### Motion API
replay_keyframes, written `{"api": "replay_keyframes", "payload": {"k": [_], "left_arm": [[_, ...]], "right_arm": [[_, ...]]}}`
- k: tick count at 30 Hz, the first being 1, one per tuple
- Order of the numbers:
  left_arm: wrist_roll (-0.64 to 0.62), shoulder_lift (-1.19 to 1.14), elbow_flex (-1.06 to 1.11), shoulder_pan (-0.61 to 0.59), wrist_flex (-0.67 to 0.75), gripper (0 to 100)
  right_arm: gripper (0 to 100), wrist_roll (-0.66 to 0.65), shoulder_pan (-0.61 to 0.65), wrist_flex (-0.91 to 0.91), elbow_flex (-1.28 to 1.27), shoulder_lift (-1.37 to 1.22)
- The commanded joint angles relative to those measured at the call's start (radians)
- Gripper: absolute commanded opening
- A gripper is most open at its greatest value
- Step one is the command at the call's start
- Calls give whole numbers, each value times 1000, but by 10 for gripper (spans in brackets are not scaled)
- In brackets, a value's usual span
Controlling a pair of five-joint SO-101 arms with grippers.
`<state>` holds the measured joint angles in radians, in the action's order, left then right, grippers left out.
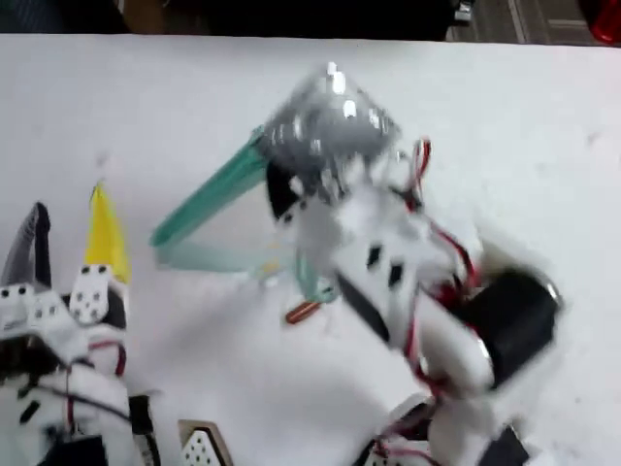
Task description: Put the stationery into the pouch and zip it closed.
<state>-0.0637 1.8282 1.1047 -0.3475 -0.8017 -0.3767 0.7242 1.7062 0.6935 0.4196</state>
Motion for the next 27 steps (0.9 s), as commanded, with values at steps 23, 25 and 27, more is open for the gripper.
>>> {"api": "replay_keyframes", "payload": {"k": [23, 25, 27], "left_arm": [[143, 1, -199, 529, -318, 221], [144, 1, -173, 524, -308, 221], [144, 1, -138, 524, -282, 222]], "right_arm": [[17, 8, 45, -130, 8, -180], [17, 6, 45, -84, 12, -182], [17, 3, 47, -35, 14, -182]]}}
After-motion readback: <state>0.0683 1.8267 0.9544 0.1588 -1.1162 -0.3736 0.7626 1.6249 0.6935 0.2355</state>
